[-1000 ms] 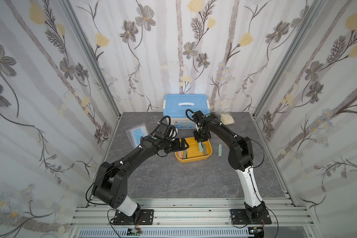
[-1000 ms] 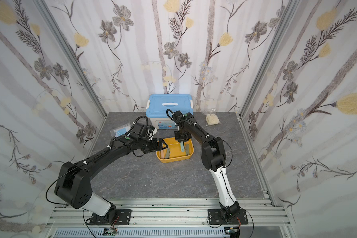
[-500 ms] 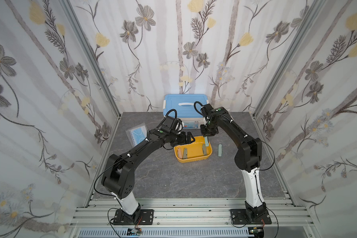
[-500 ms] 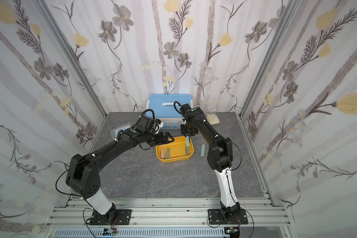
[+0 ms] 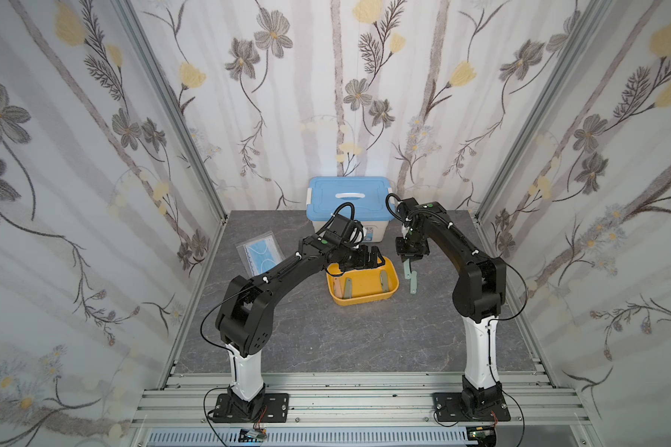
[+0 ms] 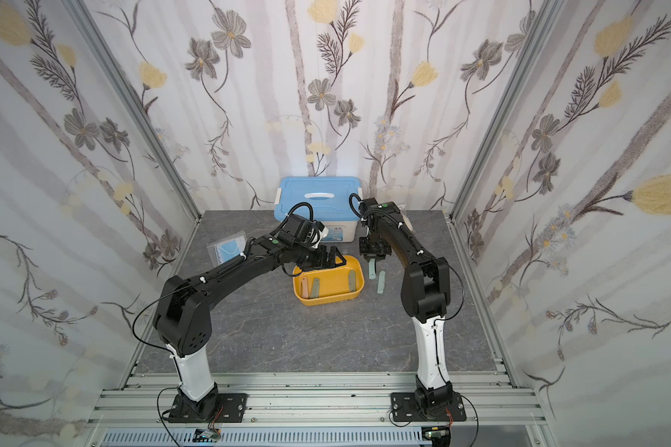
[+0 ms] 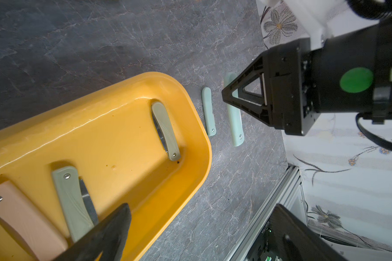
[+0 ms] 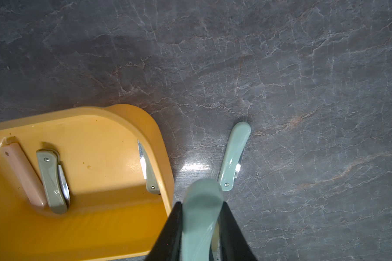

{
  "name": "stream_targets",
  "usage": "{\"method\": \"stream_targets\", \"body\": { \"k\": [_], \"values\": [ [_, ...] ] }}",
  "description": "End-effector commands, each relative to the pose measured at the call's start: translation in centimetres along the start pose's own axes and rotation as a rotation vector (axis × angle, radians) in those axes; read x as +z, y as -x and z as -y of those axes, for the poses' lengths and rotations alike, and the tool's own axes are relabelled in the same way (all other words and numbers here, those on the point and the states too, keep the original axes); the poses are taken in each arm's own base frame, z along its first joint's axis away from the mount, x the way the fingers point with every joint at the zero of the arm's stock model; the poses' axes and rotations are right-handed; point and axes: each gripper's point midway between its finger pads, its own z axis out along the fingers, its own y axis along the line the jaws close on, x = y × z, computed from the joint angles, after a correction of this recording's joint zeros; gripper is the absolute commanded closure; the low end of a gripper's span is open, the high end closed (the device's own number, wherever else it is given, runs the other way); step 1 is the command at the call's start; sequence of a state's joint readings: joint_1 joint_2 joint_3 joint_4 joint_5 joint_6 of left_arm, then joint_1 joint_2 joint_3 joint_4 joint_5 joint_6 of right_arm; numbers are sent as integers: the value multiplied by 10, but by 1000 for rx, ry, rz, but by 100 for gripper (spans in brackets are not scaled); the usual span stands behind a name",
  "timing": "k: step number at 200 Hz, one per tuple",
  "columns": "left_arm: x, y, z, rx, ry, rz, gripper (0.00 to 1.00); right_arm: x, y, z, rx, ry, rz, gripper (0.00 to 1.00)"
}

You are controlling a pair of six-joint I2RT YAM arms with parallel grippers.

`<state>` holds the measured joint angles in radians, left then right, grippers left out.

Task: Take the fruit knife out of the storage box
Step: Place the fruit knife at the center of the board.

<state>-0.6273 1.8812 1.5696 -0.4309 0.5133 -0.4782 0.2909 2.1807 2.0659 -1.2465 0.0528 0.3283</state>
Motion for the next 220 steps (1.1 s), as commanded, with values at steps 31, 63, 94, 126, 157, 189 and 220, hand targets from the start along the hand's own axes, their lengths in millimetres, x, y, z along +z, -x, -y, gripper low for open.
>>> {"method": "stream_targets", "body": {
  "k": [31,63,94,126,157,189,220],
  "values": [
    [12,-6,-1,-5,-8,-29,0,25,-4,6,8,-18,-59,80],
    [17,-8,-6,-13,-1,-37,0,41,-7,6,14,-17,-92,80],
    [20,-8,-8,-18,0,-39,0,52,-8,5,12,-17,-111,80],
    [22,-9,-9,-24,3,-42,0,65,-10,4,9,-21,-135,79],
    [22,-8,-10,-24,6,-41,0,75,-11,2,10,-10,-155,74],
    [22,-10,-11,-22,11,-44,0,81,-13,4,10,-14,-169,68],
    [19,-8,-9,-16,11,-40,0,76,-11,4,11,-12,-156,60]
  ]
}}
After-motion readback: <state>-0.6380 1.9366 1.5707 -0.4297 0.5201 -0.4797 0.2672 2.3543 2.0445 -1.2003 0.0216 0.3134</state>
